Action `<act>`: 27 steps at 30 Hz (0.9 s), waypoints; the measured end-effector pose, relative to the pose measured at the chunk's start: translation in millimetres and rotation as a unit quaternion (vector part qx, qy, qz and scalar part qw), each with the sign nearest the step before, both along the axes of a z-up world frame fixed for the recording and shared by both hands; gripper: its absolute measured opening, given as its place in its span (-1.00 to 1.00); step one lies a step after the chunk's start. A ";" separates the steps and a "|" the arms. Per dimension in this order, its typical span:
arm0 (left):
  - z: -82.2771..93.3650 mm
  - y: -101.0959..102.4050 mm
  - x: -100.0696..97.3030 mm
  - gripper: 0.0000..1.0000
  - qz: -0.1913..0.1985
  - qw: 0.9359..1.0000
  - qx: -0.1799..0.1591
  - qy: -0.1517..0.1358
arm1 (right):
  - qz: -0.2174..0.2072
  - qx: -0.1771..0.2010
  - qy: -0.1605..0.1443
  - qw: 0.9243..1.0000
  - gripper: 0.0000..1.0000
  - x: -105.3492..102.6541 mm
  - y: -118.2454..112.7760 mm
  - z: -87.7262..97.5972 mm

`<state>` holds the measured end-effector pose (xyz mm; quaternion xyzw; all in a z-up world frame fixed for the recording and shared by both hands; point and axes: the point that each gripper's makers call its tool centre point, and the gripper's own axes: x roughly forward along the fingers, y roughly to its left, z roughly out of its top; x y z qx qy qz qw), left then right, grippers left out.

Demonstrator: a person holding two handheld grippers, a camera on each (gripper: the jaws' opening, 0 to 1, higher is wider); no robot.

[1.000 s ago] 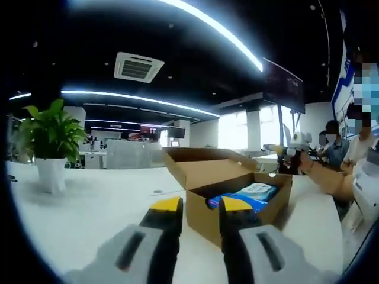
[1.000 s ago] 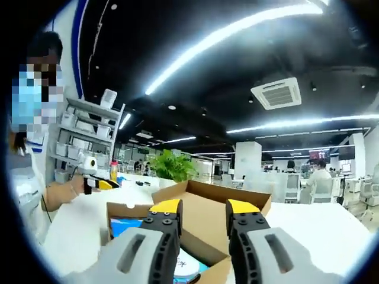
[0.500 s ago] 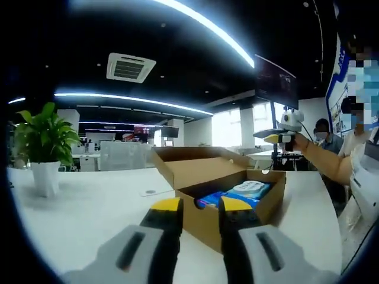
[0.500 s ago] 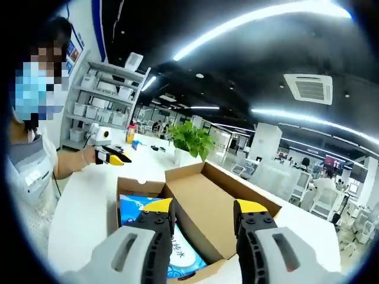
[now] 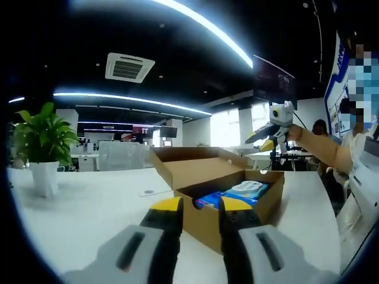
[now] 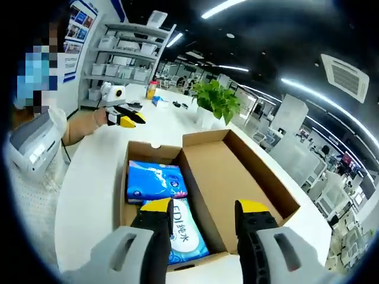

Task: Operate the shoe box by opening the lid, removing the specified soft item, and placing it in the target area until the item is outside and the box remains undamaged.

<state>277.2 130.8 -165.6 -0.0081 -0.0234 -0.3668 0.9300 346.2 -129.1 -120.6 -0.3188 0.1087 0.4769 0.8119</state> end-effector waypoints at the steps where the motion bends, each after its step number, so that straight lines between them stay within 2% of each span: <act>1: 0.3 0.2 -0.2 -0.52 0.000 1.000 -0.001 0.000 | 0.000 -0.007 0.002 1.000 -0.14 1.6 1.4 -1.7; 5: 0.8 1.5 0.4 -0.52 0.002 1.000 -0.004 0.001 | 0.005 -0.048 0.030 0.998 -0.09 4.0 4.7 -15.4; 9: -0.3 1.7 1.3 -0.52 0.002 1.000 -0.004 0.003 | 0.014 -0.085 0.038 0.996 -0.14 5.0 10.6 -28.4; 13: -2.6 0.6 2.5 -0.52 0.002 1.000 -0.001 0.006 | 0.042 -0.135 0.056 0.988 -0.11 -2.1 17.6 -46.7; 15: -3.5 0.3 2.8 -0.52 0.002 1.000 0.001 0.007 | 0.045 -0.149 0.064 0.986 -0.10 -3.8 18.9 -52.0; 16: -4.1 0.1 2.9 -0.52 0.003 1.000 0.001 0.007 | 0.053 -0.169 0.081 0.981 -0.10 -7.7 19.7 -59.8; 18: -4.1 -0.1 2.7 -0.52 0.002 1.000 0.002 0.007 | 0.062 -0.182 0.083 0.978 -0.09 -8.9 22.6 -65.1; 24: -3.5 2.6 3.5 -0.52 0.006 1.000 0.001 0.007 | 0.084 -0.253 0.115 0.957 -0.04 -15.2 23.3 -91.0; 27: -4.7 2.6 4.1 -0.52 0.007 1.000 0.002 0.009 | 0.084 -0.269 0.128 0.951 -0.04 -13.7 27.1 -99.5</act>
